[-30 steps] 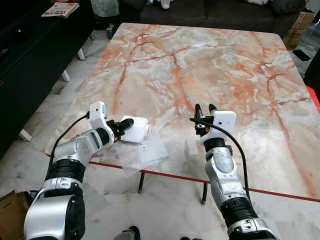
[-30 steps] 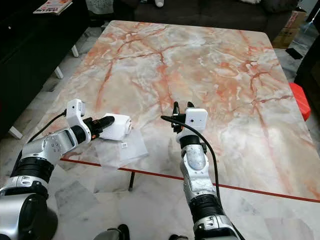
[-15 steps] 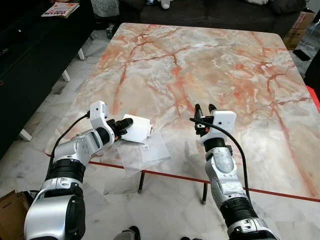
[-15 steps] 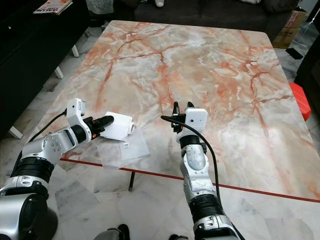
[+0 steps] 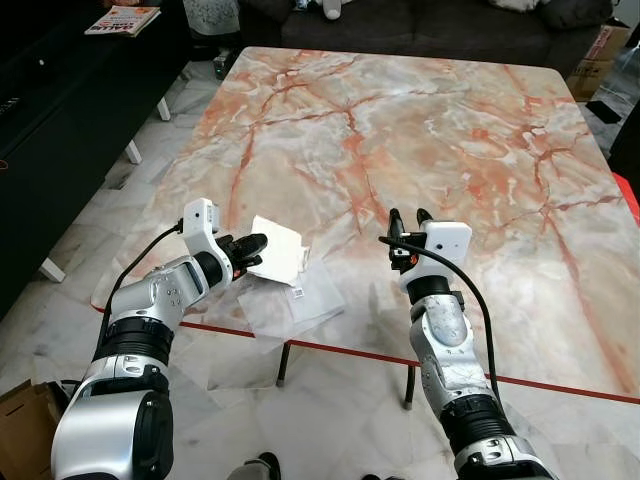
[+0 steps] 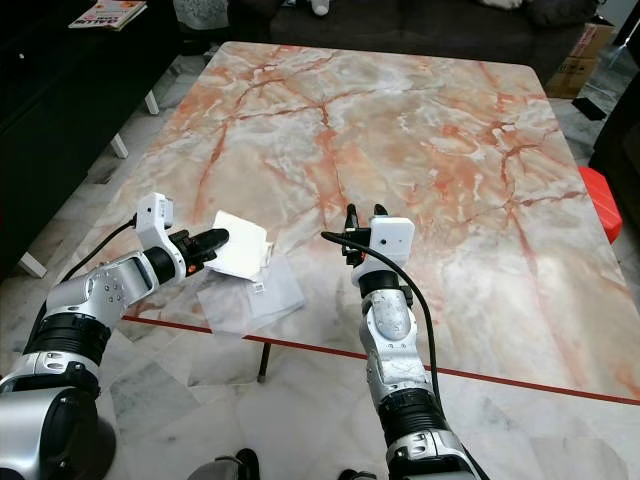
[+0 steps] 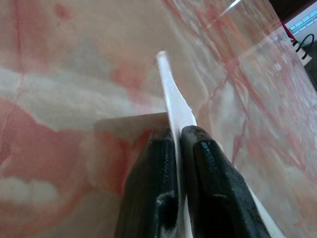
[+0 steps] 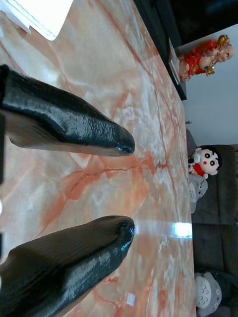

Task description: Picking trash to rubbish bin

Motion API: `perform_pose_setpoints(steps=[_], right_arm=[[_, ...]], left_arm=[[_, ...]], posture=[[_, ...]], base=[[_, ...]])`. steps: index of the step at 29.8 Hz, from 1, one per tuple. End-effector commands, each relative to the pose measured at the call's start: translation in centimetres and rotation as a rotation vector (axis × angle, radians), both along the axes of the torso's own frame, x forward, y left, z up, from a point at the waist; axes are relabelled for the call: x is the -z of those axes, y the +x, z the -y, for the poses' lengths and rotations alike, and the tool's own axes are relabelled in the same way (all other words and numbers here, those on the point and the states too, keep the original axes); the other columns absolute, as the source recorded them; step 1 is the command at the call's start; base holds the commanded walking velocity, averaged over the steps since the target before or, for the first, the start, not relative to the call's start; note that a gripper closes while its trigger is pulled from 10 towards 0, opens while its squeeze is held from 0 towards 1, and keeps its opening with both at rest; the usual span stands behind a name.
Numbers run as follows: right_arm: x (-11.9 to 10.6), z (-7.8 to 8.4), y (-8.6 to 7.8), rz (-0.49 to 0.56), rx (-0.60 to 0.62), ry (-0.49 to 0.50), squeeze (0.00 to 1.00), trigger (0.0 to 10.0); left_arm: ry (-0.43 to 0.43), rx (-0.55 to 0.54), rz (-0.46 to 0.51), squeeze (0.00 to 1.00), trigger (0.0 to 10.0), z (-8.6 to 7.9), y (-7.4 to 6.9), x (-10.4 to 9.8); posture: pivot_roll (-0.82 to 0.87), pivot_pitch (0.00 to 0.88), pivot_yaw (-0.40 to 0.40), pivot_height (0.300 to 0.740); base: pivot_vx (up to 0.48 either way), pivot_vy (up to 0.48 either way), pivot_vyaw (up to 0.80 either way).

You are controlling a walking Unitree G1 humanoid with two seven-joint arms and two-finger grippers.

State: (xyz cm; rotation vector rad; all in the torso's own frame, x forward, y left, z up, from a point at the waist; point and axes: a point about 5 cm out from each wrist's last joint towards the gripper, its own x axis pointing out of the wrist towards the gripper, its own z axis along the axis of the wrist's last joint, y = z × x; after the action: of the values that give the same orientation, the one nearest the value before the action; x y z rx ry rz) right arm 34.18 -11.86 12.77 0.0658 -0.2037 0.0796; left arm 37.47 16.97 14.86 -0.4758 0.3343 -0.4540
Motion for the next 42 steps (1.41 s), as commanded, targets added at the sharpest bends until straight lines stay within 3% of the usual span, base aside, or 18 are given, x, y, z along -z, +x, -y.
perform_pose_setpoints(steps=[1,9,11,12,13,28,31,40,42], right_arm=[[0.2,-0.3,0.0,-0.014,-0.011,-0.007,0.00,10.0],[0.3,-0.4,0.0,-0.015,-0.015,-0.005,0.00,10.0],[0.3,-0.4,0.0,-0.015,-0.015,-0.008,0.00,10.0],[0.3,-0.3,0.0,-0.015,-0.015,-0.008,0.00,10.0],[0.3,-0.3,0.0,-0.016,-0.015,-0.009,0.00,10.0],[0.4,-0.2,0.0,-0.023,-0.015,-0.012,0.00,10.0],[0.4,-0.3,0.1,-0.024,-0.017,-0.011,0.00,10.0],[1.6,-2.0,-0.3,-0.095,-0.139,-0.082,0.00,10.0],[1.8,-2.0,-0.4,-0.104,-0.137,-0.090,0.00,10.0]], left_arm=[[-0.010,0.001,0.009,0.00,0.0,0.2,0.0,-0.2],[-0.103,-0.047,0.099,0.00,0.0,0.2,0.4,-1.5],[-0.156,-0.044,0.159,0.00,0.4,0.4,0.5,-2.6],[-0.173,-0.042,0.192,0.00,4.8,0.4,0.6,-3.2],[-0.176,-0.040,0.220,0.00,10.0,0.5,0.6,-3.5],[-0.202,-0.108,0.381,0.00,10.0,0.8,0.6,-5.1],[-0.138,-0.195,0.418,0.00,10.0,0.4,0.9,-5.3],[0.056,-0.233,0.467,0.00,10.0,1.1,0.9,-4.7],[0.175,-0.234,0.491,0.00,10.0,1.3,0.9,-4.4]], posture=[[0.15,0.116,0.007,0.740],[0.15,0.112,0.006,0.740],[0.15,0.111,0.004,0.740],[0.15,0.113,0.004,0.740],[0.15,0.114,0.003,0.740],[0.14,0.131,0.001,0.740],[0.14,0.133,0.001,0.740],[0.14,0.140,-0.001,0.740],[0.14,0.139,-0.001,0.740]], base=[[0.000,0.000,0.00],[0.000,0.000,0.00],[0.000,0.000,0.00],[0.000,0.000,0.00],[0.000,0.000,0.00],[0.000,0.000,0.00],[0.000,0.000,0.00],[0.000,0.000,0.00],[0.000,0.000,0.00]])
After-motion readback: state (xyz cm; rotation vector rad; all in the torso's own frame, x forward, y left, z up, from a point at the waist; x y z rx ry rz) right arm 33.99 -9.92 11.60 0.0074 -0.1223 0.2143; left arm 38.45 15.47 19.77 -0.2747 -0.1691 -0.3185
